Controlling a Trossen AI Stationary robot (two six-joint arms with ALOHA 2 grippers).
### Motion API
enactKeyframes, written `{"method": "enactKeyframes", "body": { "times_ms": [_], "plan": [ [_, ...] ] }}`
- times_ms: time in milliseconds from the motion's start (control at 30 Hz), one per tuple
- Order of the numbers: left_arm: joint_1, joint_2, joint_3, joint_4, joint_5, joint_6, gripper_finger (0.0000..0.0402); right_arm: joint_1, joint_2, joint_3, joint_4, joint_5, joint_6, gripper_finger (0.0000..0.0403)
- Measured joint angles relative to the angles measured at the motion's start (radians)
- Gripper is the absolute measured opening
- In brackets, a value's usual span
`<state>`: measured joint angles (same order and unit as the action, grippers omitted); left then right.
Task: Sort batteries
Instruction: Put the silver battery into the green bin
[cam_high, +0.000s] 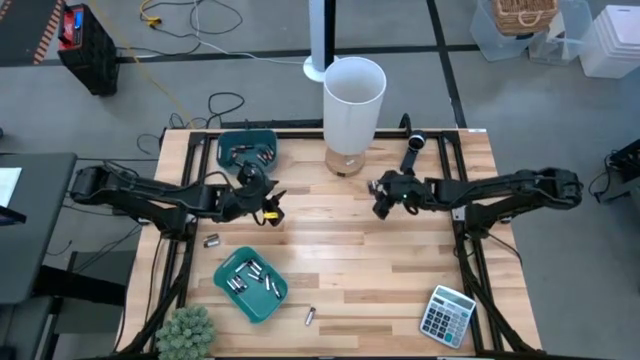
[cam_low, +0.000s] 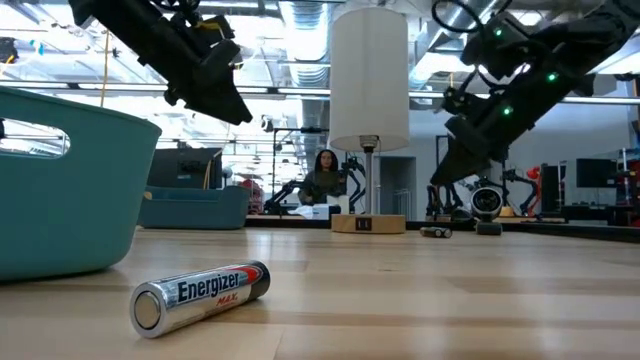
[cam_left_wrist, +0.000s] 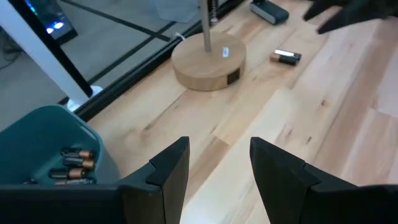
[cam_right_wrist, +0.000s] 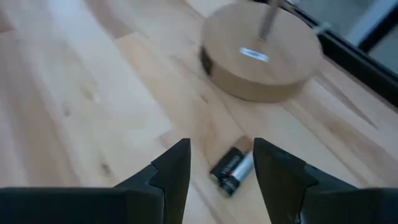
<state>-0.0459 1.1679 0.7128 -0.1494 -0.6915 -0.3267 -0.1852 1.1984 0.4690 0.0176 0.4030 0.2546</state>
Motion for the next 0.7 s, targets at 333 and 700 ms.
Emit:
{"method": "enactKeyframes", "body": {
  "times_ms": [333,700],
  "plan": [
    [-0.012,0.0,-0.001,0.01,0.0,0.035,0.0164,-0.051,0.07,0.0,-0.024,0.088,0.135,0.0183],
    [-0.012,0.0,-0.001,0.007,0.0,0.038,0.0164,-0.046,0.271,0.0,0.147,0.15,0.161,0.0182]
  ]
}}
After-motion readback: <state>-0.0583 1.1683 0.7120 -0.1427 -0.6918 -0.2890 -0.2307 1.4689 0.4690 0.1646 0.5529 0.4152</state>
